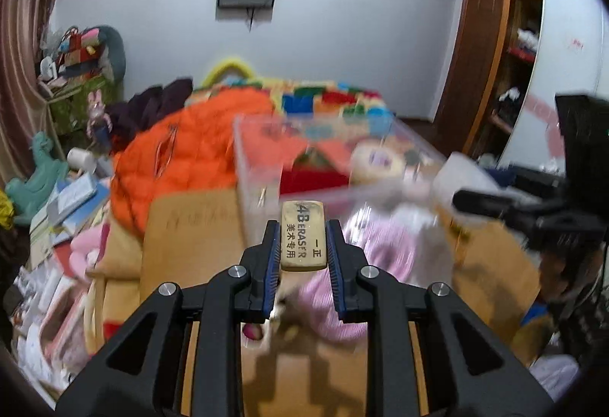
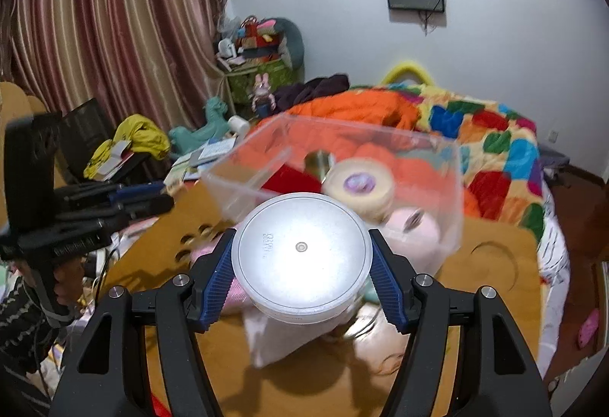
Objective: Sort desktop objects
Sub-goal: 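Grasp the wooden tag with left gripper while right carries the white container to the box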
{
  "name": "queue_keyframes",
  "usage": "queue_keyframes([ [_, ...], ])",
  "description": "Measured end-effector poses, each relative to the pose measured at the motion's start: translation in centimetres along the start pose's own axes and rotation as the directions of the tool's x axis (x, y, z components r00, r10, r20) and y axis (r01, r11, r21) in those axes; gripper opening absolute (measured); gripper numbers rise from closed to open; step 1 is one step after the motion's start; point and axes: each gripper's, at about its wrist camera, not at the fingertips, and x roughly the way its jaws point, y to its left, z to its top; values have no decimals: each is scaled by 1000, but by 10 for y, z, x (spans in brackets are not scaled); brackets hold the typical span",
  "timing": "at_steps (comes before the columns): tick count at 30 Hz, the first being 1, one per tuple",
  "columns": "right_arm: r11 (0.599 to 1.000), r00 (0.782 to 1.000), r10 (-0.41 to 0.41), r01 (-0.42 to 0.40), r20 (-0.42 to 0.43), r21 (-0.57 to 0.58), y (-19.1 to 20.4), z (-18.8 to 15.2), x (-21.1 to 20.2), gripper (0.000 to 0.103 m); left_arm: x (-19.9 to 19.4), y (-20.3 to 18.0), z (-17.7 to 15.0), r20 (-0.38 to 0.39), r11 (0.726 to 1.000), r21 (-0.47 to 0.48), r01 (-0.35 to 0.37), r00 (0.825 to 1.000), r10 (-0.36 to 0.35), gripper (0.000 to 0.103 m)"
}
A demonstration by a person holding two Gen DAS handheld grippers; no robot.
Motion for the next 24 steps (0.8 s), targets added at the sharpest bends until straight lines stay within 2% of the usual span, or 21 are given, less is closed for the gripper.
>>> queue_keyframes([
  [4, 1000, 999, -29, 29, 33, 0, -9, 16, 1, 62, 12, -6, 23, 35, 1000, 17, 1, 999, -2, 23],
  [9, 996, 996, -83, 84, 45, -26, -16, 28, 15, 62, 42, -9, 36, 7, 999, 32, 6, 1000, -7, 23],
  [17, 986, 986, -166, 166, 2, -12, -37, 19, 40, 62, 84, -10, 31, -38, 1000, 26, -17, 999, 18, 23],
  [24, 987, 988, -158, 158, -2, 12, -44, 18, 46, 62, 99, -12, 23, -69, 999, 42, -13, 998, 16, 23],
])
